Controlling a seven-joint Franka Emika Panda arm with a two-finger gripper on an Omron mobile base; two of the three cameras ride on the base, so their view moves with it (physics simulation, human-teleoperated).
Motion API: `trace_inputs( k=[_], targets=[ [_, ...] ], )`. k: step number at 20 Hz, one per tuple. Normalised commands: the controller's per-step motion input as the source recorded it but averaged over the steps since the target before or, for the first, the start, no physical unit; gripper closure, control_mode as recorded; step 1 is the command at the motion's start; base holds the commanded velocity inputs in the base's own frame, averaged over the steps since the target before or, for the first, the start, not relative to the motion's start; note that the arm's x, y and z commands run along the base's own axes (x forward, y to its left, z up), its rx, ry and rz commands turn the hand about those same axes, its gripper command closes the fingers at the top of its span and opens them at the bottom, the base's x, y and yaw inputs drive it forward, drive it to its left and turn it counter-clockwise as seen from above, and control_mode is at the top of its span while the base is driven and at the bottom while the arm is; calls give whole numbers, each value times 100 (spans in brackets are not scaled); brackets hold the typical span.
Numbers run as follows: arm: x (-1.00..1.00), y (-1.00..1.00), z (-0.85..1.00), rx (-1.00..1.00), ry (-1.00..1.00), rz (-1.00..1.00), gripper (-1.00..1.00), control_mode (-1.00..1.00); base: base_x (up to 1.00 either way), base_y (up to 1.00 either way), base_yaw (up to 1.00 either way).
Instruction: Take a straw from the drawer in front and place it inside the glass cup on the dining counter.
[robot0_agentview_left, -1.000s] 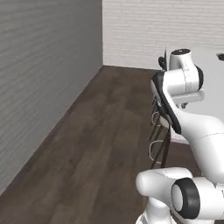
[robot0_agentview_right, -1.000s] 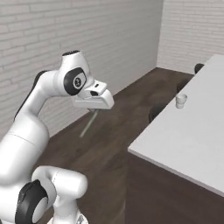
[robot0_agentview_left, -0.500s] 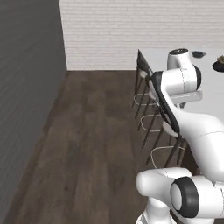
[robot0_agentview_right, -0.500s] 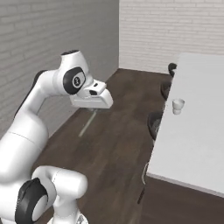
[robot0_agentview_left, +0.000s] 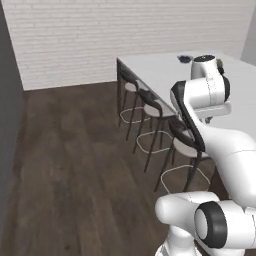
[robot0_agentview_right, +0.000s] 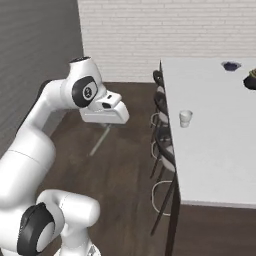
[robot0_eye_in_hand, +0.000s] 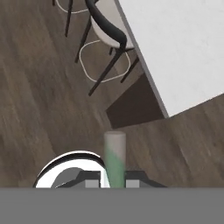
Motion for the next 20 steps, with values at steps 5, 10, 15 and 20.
trace_inputs(
  k=[5, 10, 15, 20],
  targets=[
    [0, 0, 0, 0, 0, 0, 100, 100, 40, 61, -48],
    [0, 0, 0, 0, 0, 0, 100, 100, 46, 61, -48],
    [0, 0, 0, 0, 0, 0, 100, 100, 53, 70, -48],
    [0, 0, 0, 0, 0, 0, 100, 100, 53, 74, -48]
  ],
)
